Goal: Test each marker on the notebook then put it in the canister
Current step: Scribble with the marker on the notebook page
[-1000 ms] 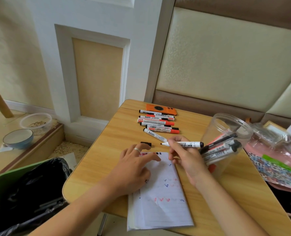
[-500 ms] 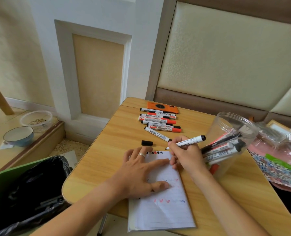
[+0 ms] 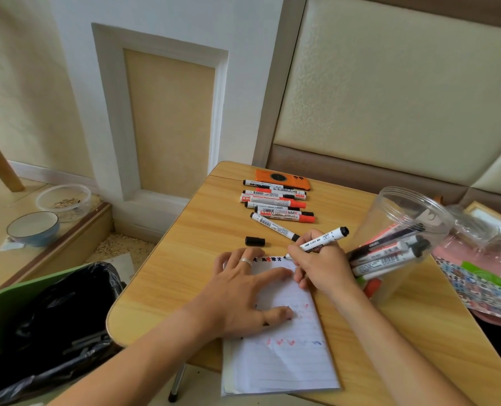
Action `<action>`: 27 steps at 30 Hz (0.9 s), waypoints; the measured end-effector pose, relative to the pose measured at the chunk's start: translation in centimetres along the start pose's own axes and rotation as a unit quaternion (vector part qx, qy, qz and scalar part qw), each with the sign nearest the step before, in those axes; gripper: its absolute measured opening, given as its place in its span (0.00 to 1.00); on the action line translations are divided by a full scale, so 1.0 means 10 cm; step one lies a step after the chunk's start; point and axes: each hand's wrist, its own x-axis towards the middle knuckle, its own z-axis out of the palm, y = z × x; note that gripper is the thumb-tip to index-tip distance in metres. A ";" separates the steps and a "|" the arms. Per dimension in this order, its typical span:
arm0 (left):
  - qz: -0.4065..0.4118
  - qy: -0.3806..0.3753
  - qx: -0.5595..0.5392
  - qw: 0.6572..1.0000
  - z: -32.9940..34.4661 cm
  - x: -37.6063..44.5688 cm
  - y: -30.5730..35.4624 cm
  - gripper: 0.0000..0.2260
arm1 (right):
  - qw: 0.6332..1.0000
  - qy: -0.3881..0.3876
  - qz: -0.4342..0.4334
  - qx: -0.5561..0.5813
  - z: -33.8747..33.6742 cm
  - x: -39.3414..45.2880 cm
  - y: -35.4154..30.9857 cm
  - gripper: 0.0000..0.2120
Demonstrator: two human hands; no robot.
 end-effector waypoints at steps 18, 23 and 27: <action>0.011 0.006 0.020 1.000 0.02 -0.03 0.00 0.29 | 1.000 0.013 0.001 -0.015 0.01 0.01 0.01 0.05; 0.009 -0.004 0.018 1.000 0.04 -0.03 -0.01 0.30 | 0.999 0.013 -0.008 -0.031 0.02 0.03 0.02 0.05; 0.011 -0.002 0.019 1.000 0.05 -0.02 -0.02 0.30 | 0.999 0.005 -0.002 -0.034 0.00 0.02 0.03 0.05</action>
